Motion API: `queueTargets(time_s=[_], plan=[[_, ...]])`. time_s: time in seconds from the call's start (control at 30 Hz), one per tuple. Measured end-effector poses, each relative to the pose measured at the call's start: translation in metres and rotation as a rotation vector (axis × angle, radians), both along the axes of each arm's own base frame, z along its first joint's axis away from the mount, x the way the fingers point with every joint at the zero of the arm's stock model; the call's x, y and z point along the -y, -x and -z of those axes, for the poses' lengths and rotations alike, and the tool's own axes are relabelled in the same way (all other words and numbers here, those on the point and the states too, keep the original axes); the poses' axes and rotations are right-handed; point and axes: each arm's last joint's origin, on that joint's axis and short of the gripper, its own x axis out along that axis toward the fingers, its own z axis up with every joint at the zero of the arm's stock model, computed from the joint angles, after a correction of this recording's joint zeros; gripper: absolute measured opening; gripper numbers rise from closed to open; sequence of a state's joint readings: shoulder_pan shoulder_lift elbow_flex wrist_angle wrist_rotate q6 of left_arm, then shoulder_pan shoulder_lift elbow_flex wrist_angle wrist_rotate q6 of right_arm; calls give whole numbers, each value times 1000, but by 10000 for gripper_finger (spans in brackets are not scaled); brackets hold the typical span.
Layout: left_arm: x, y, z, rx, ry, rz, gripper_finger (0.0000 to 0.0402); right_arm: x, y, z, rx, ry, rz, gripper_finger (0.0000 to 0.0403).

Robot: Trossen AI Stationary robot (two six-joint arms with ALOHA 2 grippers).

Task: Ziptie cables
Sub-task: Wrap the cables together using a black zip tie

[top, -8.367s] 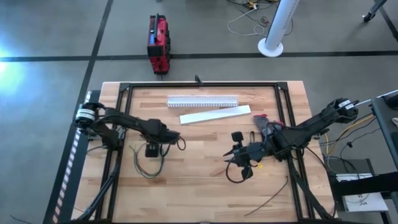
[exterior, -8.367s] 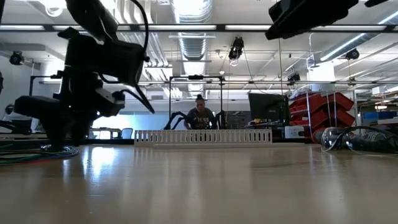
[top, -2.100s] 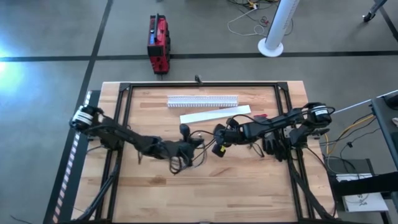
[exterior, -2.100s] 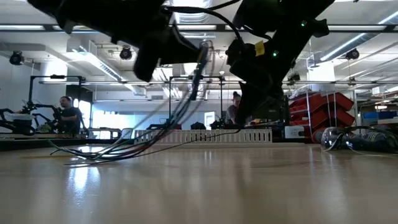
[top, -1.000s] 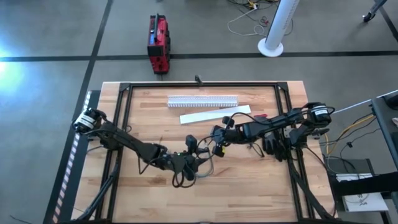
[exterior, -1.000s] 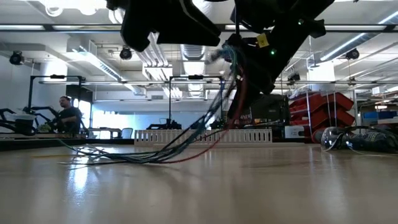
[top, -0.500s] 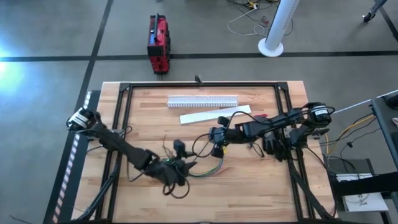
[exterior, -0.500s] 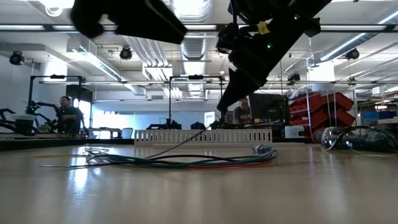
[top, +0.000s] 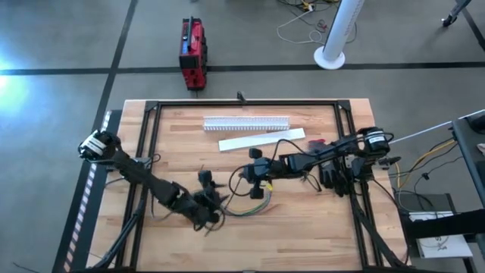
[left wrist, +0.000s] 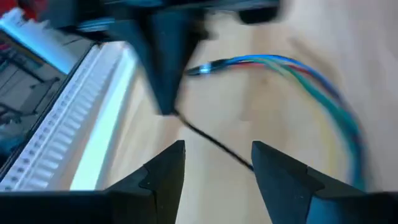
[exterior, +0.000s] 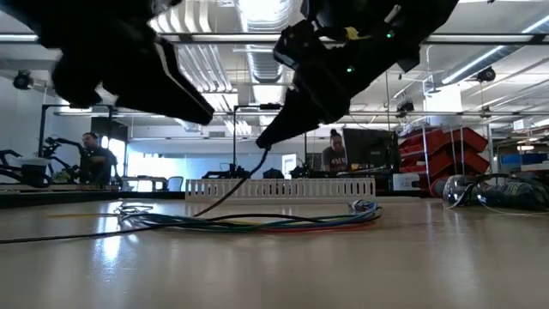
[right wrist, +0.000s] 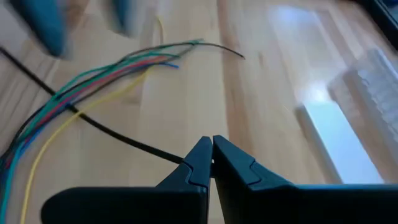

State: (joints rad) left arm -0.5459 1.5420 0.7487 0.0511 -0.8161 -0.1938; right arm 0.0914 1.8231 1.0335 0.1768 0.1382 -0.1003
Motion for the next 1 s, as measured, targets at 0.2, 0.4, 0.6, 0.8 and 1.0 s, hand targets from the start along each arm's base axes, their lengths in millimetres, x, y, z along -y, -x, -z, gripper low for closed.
queueTargets(time_s=[0.2, 0.4, 0.6, 0.8, 1.0], plan=[[-32, -1, 17, 39, 151, 75, 190, -5, -28, 8, -14, 44, -55, 0], [-49, 11, 30, 44, 200, 66, 189, -13, -45, 4, -11, 97, -109, 0], [-58, 27, 35, 132, 247, 106, 181, -17, -49, -7, 27, 111, -165, 0], [-74, 36, 41, 269, 323, 202, 184, -19, -53, -9, 57, 129, -189, 0], [-87, 38, 49, 237, 242, 224, 187, -19, -56, -7, 85, 111, -165, 0]])
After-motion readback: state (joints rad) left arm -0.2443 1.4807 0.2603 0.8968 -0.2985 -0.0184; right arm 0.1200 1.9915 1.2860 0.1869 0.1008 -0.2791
